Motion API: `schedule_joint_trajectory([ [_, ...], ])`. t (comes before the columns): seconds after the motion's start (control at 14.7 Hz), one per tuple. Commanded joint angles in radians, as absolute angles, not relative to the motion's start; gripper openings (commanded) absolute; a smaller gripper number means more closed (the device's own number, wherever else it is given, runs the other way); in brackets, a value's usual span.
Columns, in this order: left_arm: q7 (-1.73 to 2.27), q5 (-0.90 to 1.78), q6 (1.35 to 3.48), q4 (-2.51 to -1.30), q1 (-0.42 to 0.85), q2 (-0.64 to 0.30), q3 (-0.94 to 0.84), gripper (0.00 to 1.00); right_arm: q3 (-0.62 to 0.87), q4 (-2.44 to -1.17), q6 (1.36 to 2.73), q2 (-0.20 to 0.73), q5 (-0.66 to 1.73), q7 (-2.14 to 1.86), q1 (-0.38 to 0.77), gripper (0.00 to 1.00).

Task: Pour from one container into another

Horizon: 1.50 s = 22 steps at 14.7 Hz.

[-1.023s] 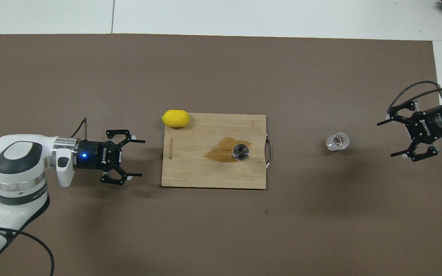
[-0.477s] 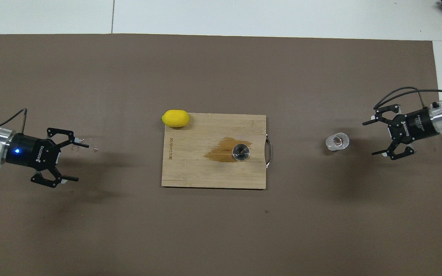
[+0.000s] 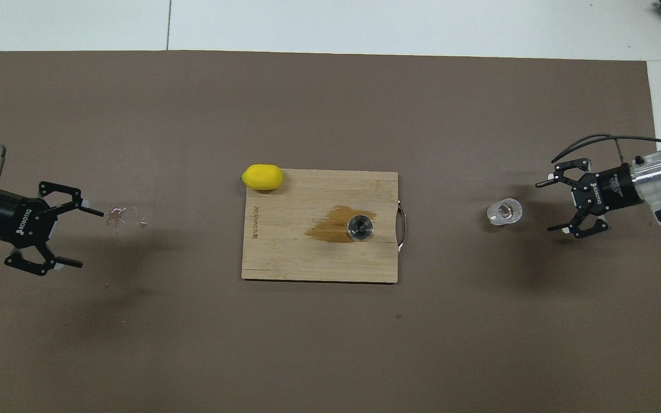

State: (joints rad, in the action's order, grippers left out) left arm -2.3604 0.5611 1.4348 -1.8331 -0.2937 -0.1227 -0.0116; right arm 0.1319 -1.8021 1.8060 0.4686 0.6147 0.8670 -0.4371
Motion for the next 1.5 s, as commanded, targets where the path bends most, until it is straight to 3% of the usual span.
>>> schedule_joint_trajectory([
  [0.0, -2.3, 0.467, 1.407, -1.81, -0.281, -0.063, -0.017, 1.0, 0.143, -1.867, 1.884, 0.456, 0.666, 0.828, -0.434, 1.0],
  [0.48, -2.192, 0.287, 1.42, -1.73, -0.199, 0.044, -0.017, 1.0, 0.143, -1.914, 1.913, 0.456, 0.75, 0.781, -0.391, 1.0],
  [0.75, -2.038, 0.229, 1.453, -1.759, -0.141, 0.123, -0.018, 1.0, 0.143, -1.916, 1.908, 0.454, 0.764, 0.781, -0.374, 0.92],
  [0.95, -1.88, 0.206, 1.501, -1.764, -0.098, 0.129, -0.02, 1.0, 0.143, -1.916, 1.907, 0.454, 0.764, 0.781, -0.371, 0.87],
  [1.02, -1.808, 0.206, 1.526, -1.776, -0.094, 0.129, -0.02, 1.0, 0.143, -1.916, 1.905, 0.454, 0.764, 0.781, -0.373, 0.8],
  [1.23, -1.44, 0.131, 1.568, -1.781, -0.08, 0.129, -0.031, 1.0, 0.143, -1.914, 1.902, 0.454, 0.765, 0.795, -0.374, 0.35],
  [1.3, -1.289, 0.123, 1.559, -1.784, -0.077, 0.129, -0.031, 1.0, 0.143, -1.913, 1.902, 0.454, 0.773, 0.811, -0.373, 0.24],
  [1.43, -1.061, 0.121, 1.557, -1.786, -0.077, 0.13, -0.031, 1.0, 0.143, -1.905, 1.905, 0.45, 0.779, 0.856, -0.373, 0.13],
])
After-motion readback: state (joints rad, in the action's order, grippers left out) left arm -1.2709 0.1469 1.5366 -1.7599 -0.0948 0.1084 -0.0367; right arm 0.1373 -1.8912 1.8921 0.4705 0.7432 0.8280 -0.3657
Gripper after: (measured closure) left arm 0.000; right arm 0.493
